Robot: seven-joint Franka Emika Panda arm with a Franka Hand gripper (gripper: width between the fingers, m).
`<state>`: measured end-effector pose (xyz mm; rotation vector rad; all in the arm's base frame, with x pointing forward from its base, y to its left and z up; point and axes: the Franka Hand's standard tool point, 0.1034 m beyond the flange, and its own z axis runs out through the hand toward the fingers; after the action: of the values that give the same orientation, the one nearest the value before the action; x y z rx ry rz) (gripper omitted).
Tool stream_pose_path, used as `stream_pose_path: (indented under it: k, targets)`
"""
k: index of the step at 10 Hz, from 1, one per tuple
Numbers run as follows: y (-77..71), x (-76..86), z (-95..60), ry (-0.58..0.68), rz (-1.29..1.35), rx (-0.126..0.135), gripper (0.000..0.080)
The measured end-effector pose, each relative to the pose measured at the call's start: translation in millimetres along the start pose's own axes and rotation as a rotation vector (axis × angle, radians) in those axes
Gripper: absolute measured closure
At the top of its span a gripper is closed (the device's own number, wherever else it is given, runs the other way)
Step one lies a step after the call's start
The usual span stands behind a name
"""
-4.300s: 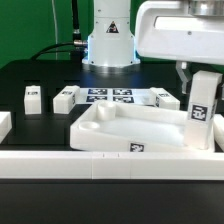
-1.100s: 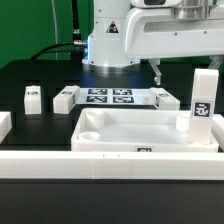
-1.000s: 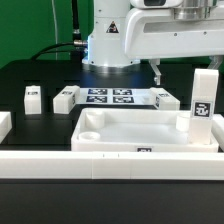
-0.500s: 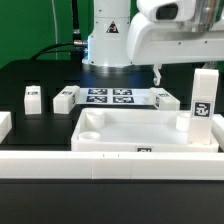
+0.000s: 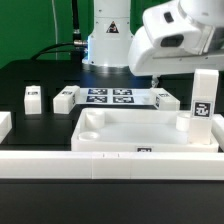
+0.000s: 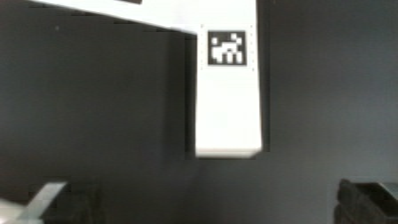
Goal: Assemble desk
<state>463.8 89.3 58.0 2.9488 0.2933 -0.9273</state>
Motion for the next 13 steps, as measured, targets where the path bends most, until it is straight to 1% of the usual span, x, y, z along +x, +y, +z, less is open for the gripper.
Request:
stream_pose_path:
  k: [1, 2, 3, 4, 5, 6, 7, 8, 9, 10, 11, 12, 13]
  targets:
    - [-2.9, 0.5, 10.4, 0.026, -0.029, -0.036, 0.0151]
    - [-4.8, -4.2, 18.7, 0.024, -0.055, -0.049, 0.0151]
    - [-3.4, -6.6, 23.2, 0.011, -0.053, -0.048, 0.0151]
    - [-3.3, -6.7, 22.9, -0.009, -0.052, -0.048, 0.0151]
    - [-3.2, -4.8, 22.6, -0.004, -0.052, -0.048, 0.0151]
    - [-3.3, -8.5, 24.0, -0.034, -0.051, -0.047, 0.0151]
    - [-3.4, -13.6, 27.3, -0.124, -0.048, -0.046, 0.0151]
    - [-3.5, -8.0, 30.4, -0.153, -0.048, -0.047, 0.0151]
    - [-3.4, -14.0, 35.3, -0.211, -0.046, -0.046, 0.0151]
    - [-4.5, -15.9, 41.1, -0.260, -0.047, -0.047, 0.0151]
    - [-6.5, -19.1, 44.4, -0.336, -0.049, -0.047, 0.0151]
    - [-7.6, -18.8, 45.9, -0.399, -0.048, -0.048, 0.0151]
    - [-7.5, -15.6, 47.2, -0.420, -0.047, -0.048, 0.0151]
